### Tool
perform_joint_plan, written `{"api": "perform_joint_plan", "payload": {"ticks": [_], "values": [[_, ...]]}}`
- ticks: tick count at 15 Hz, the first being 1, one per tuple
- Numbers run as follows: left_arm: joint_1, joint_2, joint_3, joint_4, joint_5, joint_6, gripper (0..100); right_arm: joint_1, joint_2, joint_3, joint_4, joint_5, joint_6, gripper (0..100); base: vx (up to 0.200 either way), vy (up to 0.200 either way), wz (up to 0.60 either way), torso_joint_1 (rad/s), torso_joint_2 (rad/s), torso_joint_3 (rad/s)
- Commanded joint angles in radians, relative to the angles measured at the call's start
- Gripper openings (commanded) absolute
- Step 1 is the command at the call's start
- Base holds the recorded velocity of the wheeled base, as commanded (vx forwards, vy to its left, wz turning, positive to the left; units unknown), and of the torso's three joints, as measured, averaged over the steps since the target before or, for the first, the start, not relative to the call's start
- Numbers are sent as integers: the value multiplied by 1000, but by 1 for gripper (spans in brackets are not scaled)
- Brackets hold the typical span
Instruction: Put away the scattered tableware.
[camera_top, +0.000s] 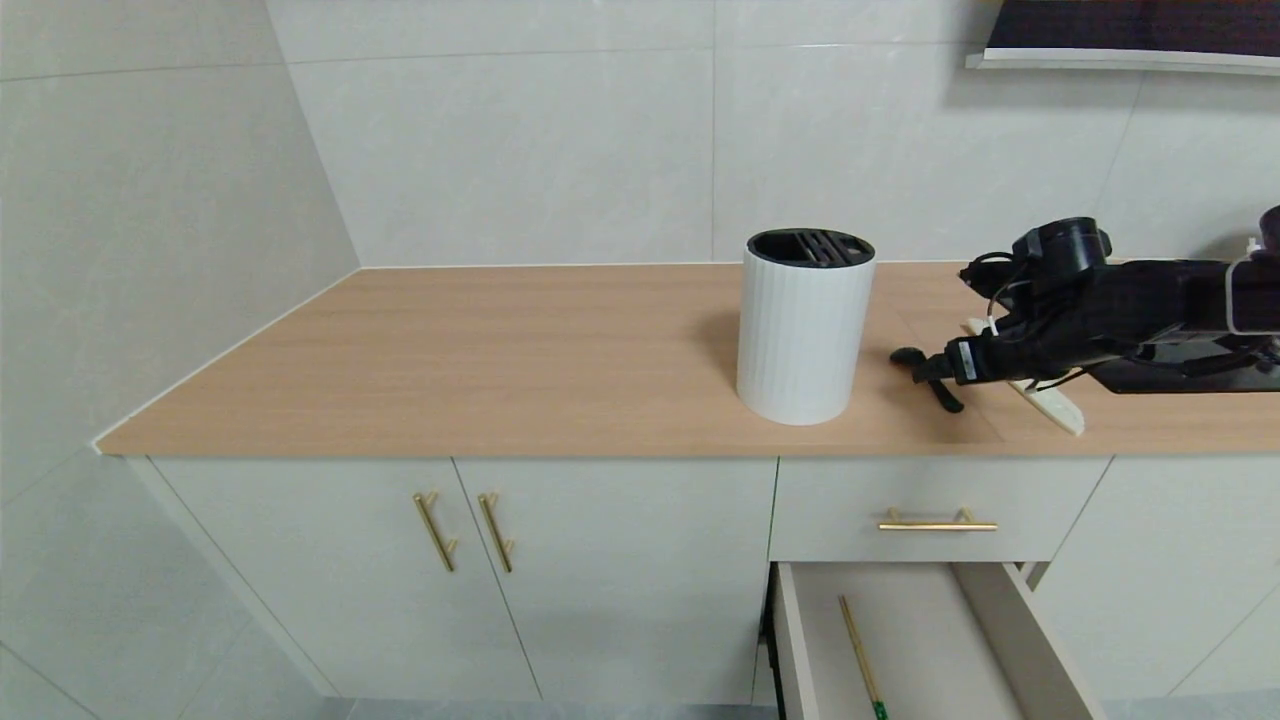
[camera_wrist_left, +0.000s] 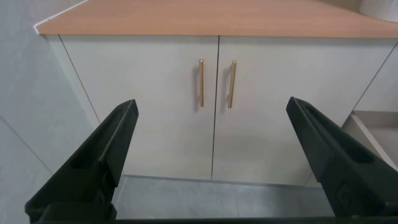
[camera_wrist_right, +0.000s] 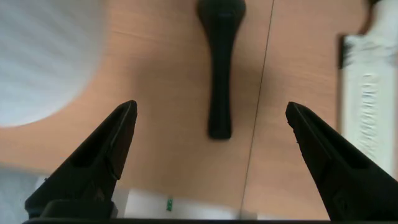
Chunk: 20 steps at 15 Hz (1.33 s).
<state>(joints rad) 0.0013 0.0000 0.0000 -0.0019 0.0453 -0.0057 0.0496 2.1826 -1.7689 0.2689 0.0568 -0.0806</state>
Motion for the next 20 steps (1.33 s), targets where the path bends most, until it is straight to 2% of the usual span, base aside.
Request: {"api": "perform_joint_plan", "payload": {"ticks": [1, 8, 9, 17, 20], "values": [[0, 0, 0, -1, 1, 0, 100, -7, 82, -32, 0, 1, 1, 100, 0, 0, 0, 0, 0, 0], [0, 0, 0, -1, 1, -2, 100, 0, 129, -37, -66, -5, 4, 100, 0, 0, 0, 0, 0, 0], [0, 0, 0, -1, 1, -2, 100, 0, 131, -40, -66, -6, 4, 0, 0, 0, 0, 0, 0, 0], [0, 0, 0, -1, 1, -2, 100, 10, 131, -40, -65, -31, 4, 0, 0, 0, 0, 0, 0, 0], [0, 0, 0, -1, 1, -2, 100, 10, 3, 5, -23, -68, 87, 0, 0, 0, 0, 0, 0, 0]]}}
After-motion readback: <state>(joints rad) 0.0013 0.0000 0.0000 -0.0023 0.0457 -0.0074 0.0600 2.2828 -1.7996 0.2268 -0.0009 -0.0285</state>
